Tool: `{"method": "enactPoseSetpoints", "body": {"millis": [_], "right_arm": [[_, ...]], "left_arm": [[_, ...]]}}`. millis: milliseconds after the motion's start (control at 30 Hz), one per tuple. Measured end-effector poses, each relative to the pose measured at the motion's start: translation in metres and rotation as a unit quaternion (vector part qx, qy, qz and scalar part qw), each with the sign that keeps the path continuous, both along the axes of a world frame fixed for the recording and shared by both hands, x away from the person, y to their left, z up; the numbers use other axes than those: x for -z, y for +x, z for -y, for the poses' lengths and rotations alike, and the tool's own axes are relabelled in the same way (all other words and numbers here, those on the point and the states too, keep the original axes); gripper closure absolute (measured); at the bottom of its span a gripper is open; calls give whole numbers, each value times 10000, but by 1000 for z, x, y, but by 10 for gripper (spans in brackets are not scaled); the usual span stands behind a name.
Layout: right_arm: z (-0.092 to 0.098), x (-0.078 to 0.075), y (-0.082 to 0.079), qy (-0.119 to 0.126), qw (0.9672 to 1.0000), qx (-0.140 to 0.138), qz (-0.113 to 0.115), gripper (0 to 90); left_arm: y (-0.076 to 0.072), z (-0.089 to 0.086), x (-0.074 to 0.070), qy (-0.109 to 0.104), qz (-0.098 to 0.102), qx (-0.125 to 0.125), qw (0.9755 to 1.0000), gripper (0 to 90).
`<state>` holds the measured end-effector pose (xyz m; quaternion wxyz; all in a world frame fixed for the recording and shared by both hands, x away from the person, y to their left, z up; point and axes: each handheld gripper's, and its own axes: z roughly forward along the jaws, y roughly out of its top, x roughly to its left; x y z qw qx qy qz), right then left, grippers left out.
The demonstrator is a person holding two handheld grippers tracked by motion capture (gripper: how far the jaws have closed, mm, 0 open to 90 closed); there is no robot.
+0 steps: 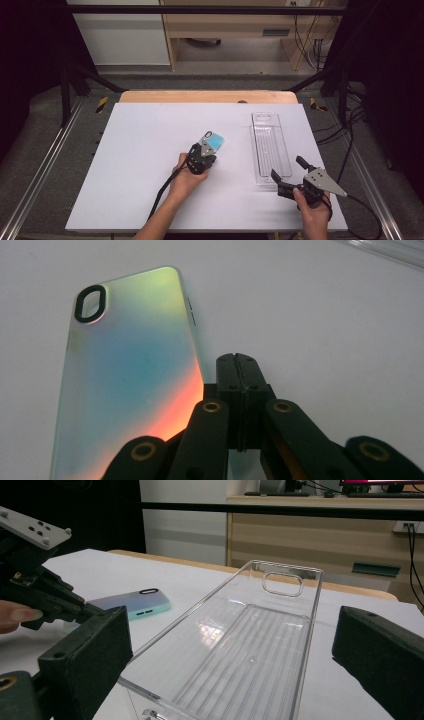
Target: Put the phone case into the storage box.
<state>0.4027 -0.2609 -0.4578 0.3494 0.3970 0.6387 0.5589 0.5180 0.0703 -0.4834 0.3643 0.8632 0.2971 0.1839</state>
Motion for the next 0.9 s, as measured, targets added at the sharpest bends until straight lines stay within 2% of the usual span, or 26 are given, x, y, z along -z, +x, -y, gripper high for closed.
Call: {"method": "enactPoseSetpoints", "body": {"millis": [133, 333, 567, 700, 900], "right_arm": [[-1, 0, 0, -4, 10000, 5, 4, 29], [-1, 0, 0, 9, 10000, 1, -17, 29], [-1, 0, 0, -2, 10000, 4, -11, 29], [0, 0, 0, -2, 10000, -1, 1, 29], [0, 0, 0, 23, 10000, 0, 1, 29]], "left_arm": [[-3, -9, -1, 69, -3, -26, 10000, 900], [-2, -26, -1, 16, -71, -161, 9998, 900], [-3, -33, -3, 77, -84, -168, 9998, 900], [-3, -38, -2, 43, -118, -188, 9997, 900], [-4, -36, -4, 25, -97, -158, 9998, 900]]}}
